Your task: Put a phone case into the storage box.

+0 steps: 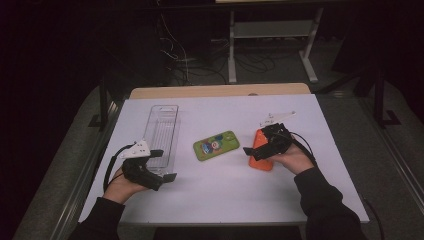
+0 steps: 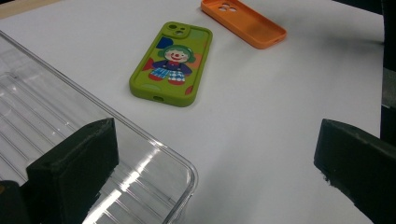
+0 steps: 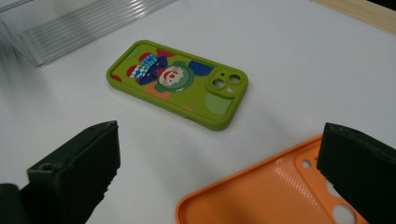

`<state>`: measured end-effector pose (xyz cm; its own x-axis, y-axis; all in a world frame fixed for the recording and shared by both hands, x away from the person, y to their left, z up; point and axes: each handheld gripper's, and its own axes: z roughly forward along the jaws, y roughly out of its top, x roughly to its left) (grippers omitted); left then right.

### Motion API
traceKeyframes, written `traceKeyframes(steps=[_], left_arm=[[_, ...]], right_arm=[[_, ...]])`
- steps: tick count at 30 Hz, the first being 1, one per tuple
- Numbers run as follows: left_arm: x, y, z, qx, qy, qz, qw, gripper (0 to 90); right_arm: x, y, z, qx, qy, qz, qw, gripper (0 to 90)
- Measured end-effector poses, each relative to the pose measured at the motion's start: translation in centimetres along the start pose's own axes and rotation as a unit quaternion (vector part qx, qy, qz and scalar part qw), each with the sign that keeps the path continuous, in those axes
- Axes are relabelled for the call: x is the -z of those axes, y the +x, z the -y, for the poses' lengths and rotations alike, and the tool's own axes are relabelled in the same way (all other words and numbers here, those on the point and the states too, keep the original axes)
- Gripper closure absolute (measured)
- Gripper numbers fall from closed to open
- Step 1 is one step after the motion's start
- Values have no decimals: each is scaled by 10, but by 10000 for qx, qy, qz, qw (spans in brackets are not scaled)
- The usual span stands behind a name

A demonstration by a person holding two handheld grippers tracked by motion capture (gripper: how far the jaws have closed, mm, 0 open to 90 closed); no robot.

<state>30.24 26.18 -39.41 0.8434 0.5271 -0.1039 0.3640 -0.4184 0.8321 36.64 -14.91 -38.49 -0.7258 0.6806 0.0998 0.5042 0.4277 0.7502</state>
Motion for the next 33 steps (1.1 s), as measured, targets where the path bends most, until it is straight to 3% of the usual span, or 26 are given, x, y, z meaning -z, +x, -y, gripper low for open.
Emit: traceKeyframes(steps=[16,25,26,27,33], left_arm=[[1,0,1,40,-78,-4,10000,0],[1,0,1,57,-79,-6,10000,0],[2,0,1,55,-61,-8,10000,0],[2,0,0,55,-49,-13,10000,0],[2,0,1,67,-48,-23,10000,0]], right_arm=[[-27,-1,-19,-40,184,-16,9998,15],[-29,0,-17,-142,566,-75,9983,259],[-31,0,-16,-147,674,-88,9976,323],[-31,0,-16,-147,674,-88,9976,323],[-37,-1,-12,-164,938,-171,9953,544]])
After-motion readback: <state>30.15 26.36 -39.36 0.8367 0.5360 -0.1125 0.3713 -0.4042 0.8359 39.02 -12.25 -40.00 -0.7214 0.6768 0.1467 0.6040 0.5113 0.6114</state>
